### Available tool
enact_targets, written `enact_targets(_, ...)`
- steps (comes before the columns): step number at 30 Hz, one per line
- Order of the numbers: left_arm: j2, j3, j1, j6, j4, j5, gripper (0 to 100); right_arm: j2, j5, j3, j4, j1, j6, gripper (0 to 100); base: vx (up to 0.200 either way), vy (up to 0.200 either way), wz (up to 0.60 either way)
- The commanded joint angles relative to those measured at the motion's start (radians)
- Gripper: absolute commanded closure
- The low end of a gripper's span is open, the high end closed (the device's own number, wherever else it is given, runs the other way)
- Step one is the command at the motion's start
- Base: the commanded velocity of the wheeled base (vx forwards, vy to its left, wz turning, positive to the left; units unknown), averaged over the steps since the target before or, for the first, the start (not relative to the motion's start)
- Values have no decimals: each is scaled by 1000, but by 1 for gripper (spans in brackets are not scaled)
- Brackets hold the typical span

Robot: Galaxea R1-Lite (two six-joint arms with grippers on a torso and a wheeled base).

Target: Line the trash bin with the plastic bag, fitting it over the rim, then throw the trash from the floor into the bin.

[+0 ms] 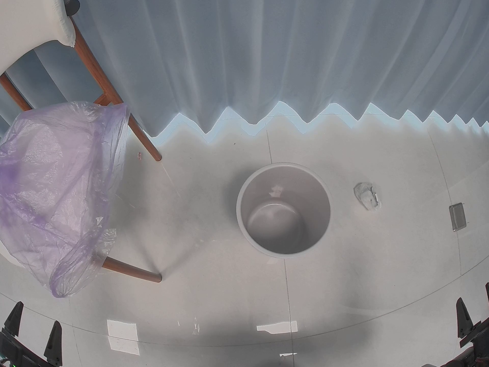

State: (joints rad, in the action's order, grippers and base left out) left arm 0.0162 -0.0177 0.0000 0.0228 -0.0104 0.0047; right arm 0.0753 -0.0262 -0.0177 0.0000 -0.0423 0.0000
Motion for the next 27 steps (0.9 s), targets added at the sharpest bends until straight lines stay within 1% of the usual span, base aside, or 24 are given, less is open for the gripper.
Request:
enact_targets(1, -16, 18, 0, 0, 0, 0, 0, 0, 0, 18, 0, -1, 0, 0, 0, 0, 0)
enact_targets(9, -16, 18, 0, 0, -3, 1, 0, 0, 0, 18, 0, -1, 0, 0, 0, 0, 0)
enact_targets(15, -16, 18, 0, 0, -5, 17, 0, 0, 0, 18, 0, -1, 0, 0, 0, 0, 0)
enact_targets(27, -16, 18, 0, 3, -14, 12, 0, 0, 0, 18, 0, -1, 0, 0, 0, 0, 0)
